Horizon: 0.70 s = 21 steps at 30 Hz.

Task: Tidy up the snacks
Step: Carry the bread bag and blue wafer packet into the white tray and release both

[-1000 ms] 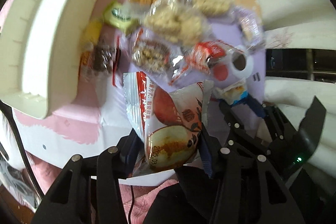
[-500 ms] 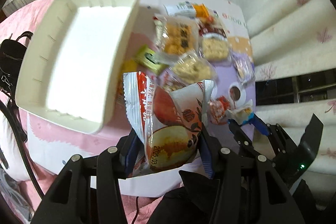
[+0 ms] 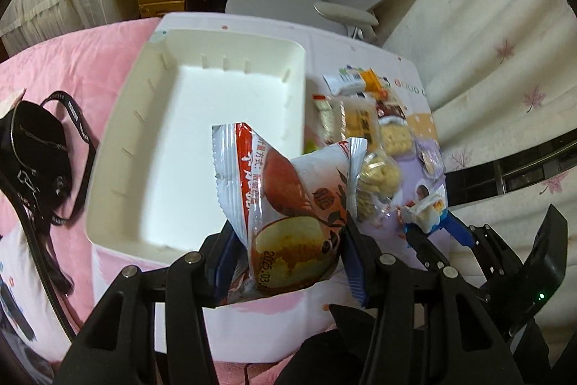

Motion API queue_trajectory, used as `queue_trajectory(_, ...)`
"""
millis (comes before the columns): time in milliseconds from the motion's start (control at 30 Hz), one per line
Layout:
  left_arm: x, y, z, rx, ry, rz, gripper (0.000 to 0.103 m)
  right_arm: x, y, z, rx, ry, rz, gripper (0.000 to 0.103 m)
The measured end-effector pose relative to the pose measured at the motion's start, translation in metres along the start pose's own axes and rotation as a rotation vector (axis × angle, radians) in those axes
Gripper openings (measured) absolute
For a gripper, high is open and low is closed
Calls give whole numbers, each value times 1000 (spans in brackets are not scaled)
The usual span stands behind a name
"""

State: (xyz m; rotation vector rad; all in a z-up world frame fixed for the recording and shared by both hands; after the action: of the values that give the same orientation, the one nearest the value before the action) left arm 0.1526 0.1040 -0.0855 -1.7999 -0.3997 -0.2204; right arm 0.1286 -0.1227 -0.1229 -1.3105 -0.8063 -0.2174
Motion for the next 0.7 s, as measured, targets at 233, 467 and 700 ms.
queue_trajectory(233,18,-12,51,-43,65,-23,50,27,0,55,-3,26,-48,47)
queue_trajectory(467,26,-20,96,-87,101,-55,50,46,5,103,-23,42,-71,49)
queue_trajectory(700,25,-19,128,-79,108,-55,51,58,12,141,-5,31,-87,50)
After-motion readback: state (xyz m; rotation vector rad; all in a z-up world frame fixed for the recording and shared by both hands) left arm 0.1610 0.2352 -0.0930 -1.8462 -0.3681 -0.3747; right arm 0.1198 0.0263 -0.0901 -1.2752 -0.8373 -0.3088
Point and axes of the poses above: each gripper's, at about its wrist camera, not at the fingertips, and y roughly the way its jaws point, z to its left, x to its top, the point moved 1 cm from there along y, roughly the way its jaws point, and after that the axes turned 3 degrees about -z, right-handed, at the moved point
